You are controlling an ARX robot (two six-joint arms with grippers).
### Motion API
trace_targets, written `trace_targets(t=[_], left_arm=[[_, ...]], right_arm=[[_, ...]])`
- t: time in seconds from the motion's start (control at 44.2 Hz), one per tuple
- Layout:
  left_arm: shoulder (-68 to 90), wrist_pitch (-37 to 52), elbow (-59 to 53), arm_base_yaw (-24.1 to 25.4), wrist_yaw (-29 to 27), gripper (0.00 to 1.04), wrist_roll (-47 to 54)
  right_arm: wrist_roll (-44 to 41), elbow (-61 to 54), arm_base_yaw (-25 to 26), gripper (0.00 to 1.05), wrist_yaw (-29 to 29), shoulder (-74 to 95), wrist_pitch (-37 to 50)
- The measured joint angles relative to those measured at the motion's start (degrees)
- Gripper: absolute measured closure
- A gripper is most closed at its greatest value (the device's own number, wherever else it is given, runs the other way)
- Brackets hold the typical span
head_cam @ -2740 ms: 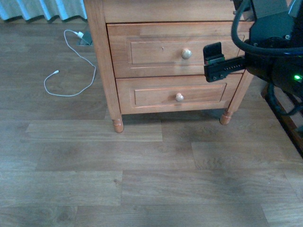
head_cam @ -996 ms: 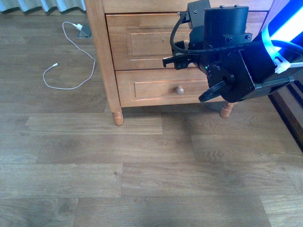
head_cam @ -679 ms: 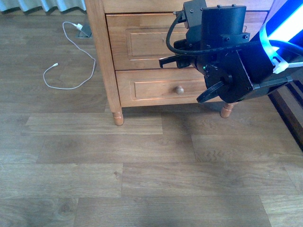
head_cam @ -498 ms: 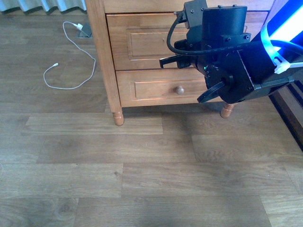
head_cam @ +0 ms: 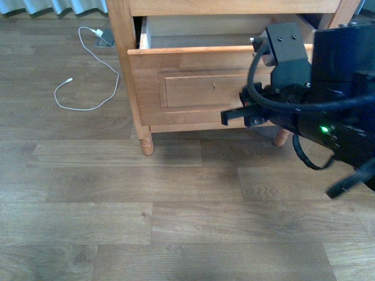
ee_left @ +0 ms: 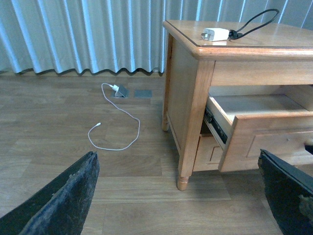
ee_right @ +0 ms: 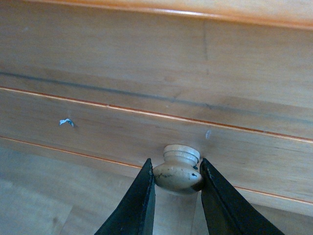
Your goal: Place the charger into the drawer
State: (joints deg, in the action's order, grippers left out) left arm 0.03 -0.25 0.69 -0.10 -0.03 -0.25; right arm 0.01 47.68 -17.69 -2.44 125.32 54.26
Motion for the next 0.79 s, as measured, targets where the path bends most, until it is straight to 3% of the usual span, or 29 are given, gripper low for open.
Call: trace_targets(t=[0.204,0.317,0.657,0.792], left_arm=[[0.0,0.0,0.0,0.0,0.0,0.06,0.02],[0.0,0.0,0.0,0.0,0.0,0.06,0.02],[0.0,0.0,0.0,0.0,0.0,0.06,0.02],[0.0,0.0,0.0,0.0,0.0,0.06,0.02]], right_arm=[[0.44,-13.31,0.48,0.82,-5.14,-8.39,-0.09],[0.74,-18.23,0.74,0.59,-6.99,-14.29,-2.38],[0.09,-25.62,5.9,0.08,-15.61,-41.7,-19.63],[0.72,-25.66,11.76,0.08,-19.52,-58.16,-30.97]])
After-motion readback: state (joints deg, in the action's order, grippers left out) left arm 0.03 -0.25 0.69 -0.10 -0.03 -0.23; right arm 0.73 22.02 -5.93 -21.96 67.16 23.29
